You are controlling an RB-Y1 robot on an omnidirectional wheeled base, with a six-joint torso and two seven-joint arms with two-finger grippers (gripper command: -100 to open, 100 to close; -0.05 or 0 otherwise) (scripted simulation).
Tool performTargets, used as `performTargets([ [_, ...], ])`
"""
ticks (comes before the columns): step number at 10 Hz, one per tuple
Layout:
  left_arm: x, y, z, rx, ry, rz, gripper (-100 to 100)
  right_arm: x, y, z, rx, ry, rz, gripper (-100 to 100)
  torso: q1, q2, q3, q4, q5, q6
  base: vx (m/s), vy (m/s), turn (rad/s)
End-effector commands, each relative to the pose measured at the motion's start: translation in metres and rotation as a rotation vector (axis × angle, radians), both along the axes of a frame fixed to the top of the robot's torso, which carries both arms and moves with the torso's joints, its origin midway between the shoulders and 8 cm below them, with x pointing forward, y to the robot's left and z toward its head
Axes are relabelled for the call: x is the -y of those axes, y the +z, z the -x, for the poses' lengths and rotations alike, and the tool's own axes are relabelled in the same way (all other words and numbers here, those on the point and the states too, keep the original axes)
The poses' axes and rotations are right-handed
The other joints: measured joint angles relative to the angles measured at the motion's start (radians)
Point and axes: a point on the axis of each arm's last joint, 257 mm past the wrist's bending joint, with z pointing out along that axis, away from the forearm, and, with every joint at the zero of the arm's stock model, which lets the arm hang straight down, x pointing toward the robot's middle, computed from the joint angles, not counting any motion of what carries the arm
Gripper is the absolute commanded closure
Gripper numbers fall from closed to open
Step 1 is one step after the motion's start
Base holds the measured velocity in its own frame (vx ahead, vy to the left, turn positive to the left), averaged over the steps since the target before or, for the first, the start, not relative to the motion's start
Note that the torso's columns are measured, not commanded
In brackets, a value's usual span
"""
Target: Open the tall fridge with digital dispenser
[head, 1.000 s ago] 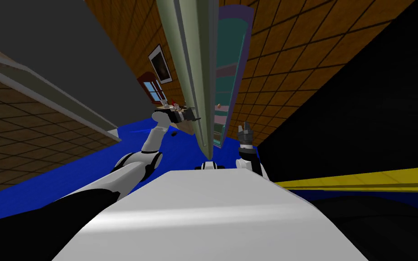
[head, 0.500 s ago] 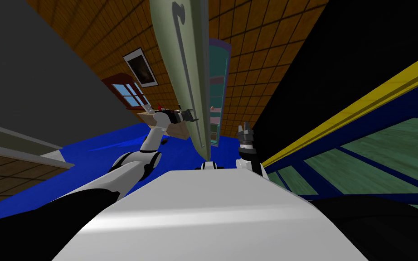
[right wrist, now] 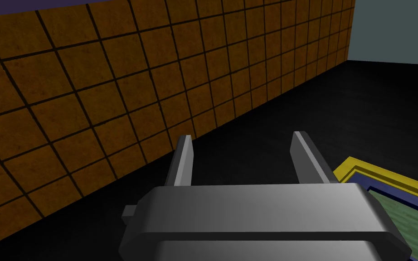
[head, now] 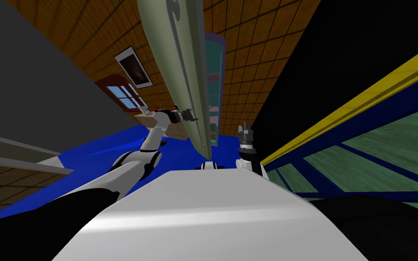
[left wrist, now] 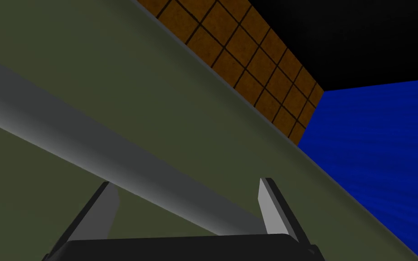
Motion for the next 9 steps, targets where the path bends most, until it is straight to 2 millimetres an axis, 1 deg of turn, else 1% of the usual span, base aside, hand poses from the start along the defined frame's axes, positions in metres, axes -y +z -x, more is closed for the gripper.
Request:
performTargets([
  [1,0.004,0.002,0.014,0.009,-0.033,0.006,100,0.000,0.000,0.000,0.000,0.000,0.000,0,0.000,0.002,0.002,-0.001,0.001,0.000,-0.064,0.123,-0.136],
  [2,0.004,0.002,0.014,0.009,-0.033,0.006,100,0.000,0.000,0.000,0.000,0.000,0.000,0,0.000,0.012,0.010,-0.006,0.001,0.005,-0.071,0.190,-0.118],
  [5,0.007,0.003,0.032,0.014,-0.088,0.015,100,0.000,0.000,0.000,0.000,0.000,0.001,0,-0.017,0.011,0.011,-0.011,-0.002,0.009,-0.054,0.233,-0.039],
  [9,0.012,0.005,0.058,0.024,-0.162,0.028,100,0.000,0.000,0.000,0.000,0.000,0.001,0,-0.028,0.012,0.011,-0.011,-0.006,0.015,-0.073,0.234,-0.066],
])
